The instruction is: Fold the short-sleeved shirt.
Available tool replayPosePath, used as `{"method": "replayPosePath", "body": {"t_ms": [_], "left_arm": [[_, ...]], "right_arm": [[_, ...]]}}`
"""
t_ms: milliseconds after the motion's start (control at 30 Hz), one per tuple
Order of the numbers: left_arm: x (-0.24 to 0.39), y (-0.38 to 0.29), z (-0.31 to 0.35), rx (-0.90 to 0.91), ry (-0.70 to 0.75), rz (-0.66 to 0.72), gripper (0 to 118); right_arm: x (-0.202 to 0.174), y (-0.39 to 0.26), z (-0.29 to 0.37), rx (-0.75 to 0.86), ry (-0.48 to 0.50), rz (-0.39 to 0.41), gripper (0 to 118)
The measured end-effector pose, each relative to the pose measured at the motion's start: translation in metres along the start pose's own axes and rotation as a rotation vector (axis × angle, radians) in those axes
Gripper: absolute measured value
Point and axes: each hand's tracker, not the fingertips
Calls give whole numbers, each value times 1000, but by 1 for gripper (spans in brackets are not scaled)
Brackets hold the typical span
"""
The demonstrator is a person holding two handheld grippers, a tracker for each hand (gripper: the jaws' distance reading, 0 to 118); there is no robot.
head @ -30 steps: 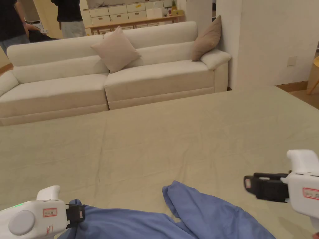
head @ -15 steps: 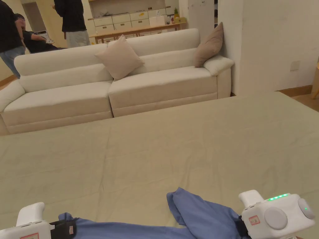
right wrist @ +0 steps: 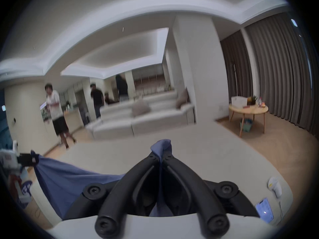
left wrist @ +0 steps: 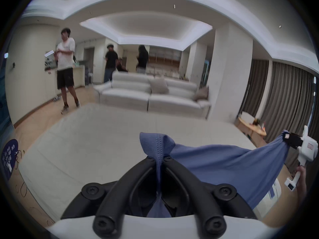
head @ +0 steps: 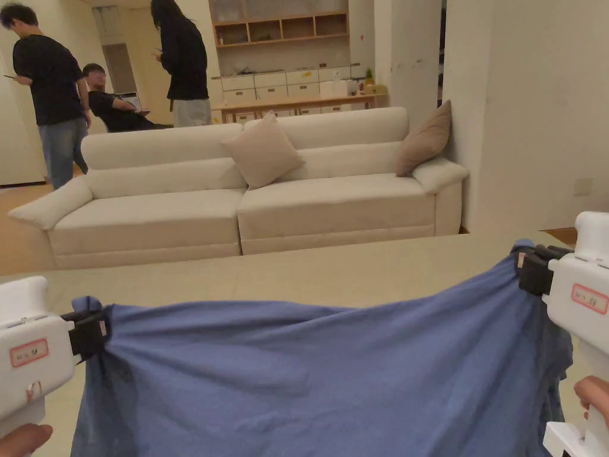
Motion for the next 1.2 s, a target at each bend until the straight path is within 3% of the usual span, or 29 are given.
{"method": "replayPosePath", "body": {"t_ms": [100, 200, 300, 367, 500, 600, 633, 700, 833, 867, 1200], "left_arm": [[5, 44, 18, 103, 47, -3, 0], [10, 83, 20, 122, 45, 37, 0], [17, 115, 2, 146, 51, 36, 0], [23, 135, -18, 147, 44, 58, 0], [43, 173, -66, 139, 96, -56, 0], [40, 209, -100, 165, 79, 39, 0], [43, 217, -109, 195, 103, 16, 0], [51, 233, -127, 218, 145, -58, 0], [66, 253, -146, 259, 132, -54, 0], [68, 256, -152, 270, 136, -73, 0], [94, 250, -208, 248, 144, -173, 0]], "right_arm": [[-3, 49, 8, 62, 10, 5, 2], [-5, 89, 2, 110, 18, -48, 2], [-16, 124, -24, 116, 1, -19, 2], [-17, 148, -49, 100, 12, -90, 2], [-29, 202, -96, 110, -20, -70, 2], [-39, 239, -121, 128, -41, -75, 2], [-46, 250, -128, 143, -94, -41, 2], [-55, 265, -141, 157, -60, 0, 2], [-69, 277, -170, 174, -105, 126, 2], [-70, 274, -182, 171, -91, 95, 2], [-41, 243, -245, 122, -123, 79, 2]]}}
